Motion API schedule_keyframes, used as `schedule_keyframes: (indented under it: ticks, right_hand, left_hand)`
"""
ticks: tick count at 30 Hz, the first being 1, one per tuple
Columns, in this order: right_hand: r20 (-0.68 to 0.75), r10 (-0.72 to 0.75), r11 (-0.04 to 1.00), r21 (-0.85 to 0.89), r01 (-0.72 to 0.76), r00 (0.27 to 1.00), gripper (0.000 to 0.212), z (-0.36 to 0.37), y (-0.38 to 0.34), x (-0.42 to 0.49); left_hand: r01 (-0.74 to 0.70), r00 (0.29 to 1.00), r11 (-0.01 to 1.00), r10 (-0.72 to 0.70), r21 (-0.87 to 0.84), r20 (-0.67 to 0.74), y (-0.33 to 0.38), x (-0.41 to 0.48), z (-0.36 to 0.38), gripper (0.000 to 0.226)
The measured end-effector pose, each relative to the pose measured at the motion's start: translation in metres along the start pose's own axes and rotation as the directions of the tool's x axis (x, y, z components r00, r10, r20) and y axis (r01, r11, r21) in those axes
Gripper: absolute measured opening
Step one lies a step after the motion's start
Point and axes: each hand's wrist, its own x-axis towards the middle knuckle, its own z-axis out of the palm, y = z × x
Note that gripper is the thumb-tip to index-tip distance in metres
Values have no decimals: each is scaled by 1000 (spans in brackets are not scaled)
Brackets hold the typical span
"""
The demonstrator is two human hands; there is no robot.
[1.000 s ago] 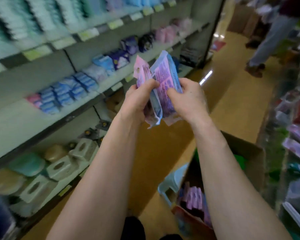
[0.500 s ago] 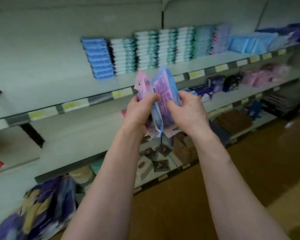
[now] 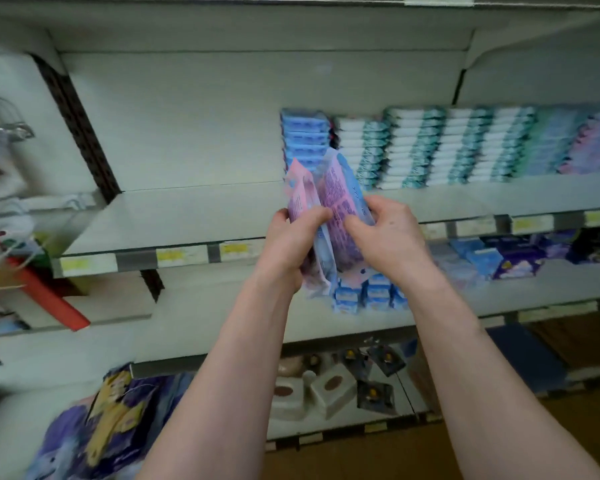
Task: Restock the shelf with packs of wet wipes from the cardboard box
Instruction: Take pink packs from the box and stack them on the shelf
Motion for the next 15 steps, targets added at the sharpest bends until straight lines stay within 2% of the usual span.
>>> schedule_keyframes:
  ticks: [6, 8, 11, 15]
  right_hand:
    - [159, -52, 999, 14, 51, 986, 33, 37, -1, 71]
    - [207, -75, 997, 9, 75, 976, 26, 47, 0, 96]
    - [263, -120, 989, -54, 139, 957, 21, 60, -1, 126]
    - [300, -212, 973, -20, 228, 930, 18, 84, 0, 154]
  left_hand:
    - [-22, 990, 999, 18, -26, -141, 16, 62, -8, 45]
    - [-17, 984, 999, 11, -36, -178, 21, 82, -8, 48]
    - [-5, 978, 1000, -2, -29, -207, 24, 106, -9, 45]
    - [13, 974, 997, -29, -71, -223, 26, 130, -13, 32]
